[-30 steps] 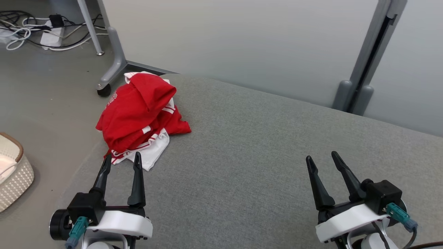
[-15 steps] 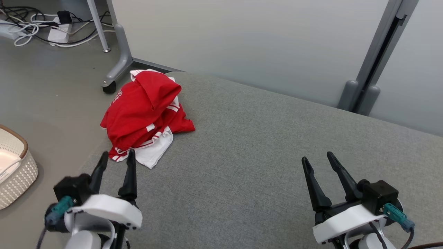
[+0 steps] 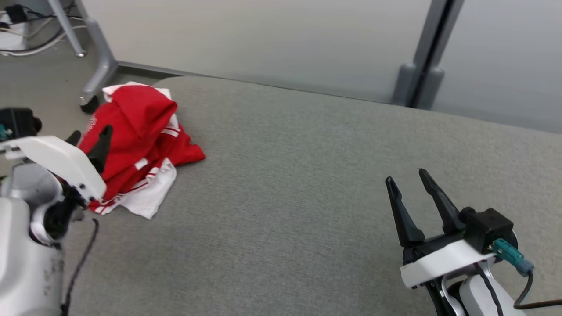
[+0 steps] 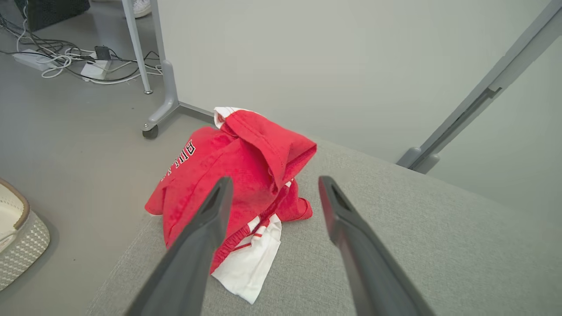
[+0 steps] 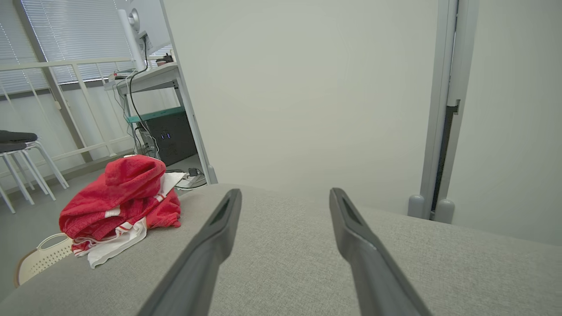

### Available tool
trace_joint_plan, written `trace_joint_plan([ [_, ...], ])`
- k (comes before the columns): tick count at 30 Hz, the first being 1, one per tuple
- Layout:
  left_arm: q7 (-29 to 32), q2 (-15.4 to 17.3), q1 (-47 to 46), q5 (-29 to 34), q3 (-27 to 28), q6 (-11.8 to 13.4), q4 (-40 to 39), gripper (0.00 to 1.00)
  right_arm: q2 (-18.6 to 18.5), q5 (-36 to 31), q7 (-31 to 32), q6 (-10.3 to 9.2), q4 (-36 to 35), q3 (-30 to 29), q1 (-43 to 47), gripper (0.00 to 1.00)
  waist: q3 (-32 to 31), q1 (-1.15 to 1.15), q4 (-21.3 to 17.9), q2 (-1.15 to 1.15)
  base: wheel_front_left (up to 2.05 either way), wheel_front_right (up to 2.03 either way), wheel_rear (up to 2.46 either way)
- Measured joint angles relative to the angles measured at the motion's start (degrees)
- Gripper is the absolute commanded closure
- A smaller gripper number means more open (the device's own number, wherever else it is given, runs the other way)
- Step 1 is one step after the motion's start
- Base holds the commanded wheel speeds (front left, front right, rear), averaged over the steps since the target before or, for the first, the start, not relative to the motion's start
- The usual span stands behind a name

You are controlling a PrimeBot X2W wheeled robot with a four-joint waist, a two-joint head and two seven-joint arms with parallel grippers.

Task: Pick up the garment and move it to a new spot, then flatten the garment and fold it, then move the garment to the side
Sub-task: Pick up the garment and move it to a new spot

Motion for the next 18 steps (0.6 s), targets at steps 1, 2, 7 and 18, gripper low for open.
trace_joint_plan([
  [1,1.9,0.5,-1.5,-0.7,0.2,0.0,1.2,0.0,-0.2,0.0,0.0,0.0,-0.2,0.2,-0.4,0.0,0.6,0.0,-0.6,0.0,0.0,0.0,0.0],
  [2,3.2,1.2,-2.9,-1.1,0.5,0.0,2.7,0.0,-0.5,0.0,0.0,0.0,-0.3,0.4,-0.9,0.0,1.2,0.0,-1.2,0.0,0.0,0.0,0.0],
  [7,7.6,5.1,-10.8,-3.4,3.0,0.8,11.5,0.0,-1.5,0.4,0.0,0.0,-1.0,1.2,-3.7,0.0,5.0,0.0,-5.6,0.0,0.0,0.0,0.0],
  [18,10.9,9.2,-16.4,-3.7,3.0,1.3,27.5,0.0,-2.1,1.1,0.0,0.0,-1.4,2.0,-6.4,0.0,9.8,0.0,-13.6,0.0,0.0,0.0,0.0],
])
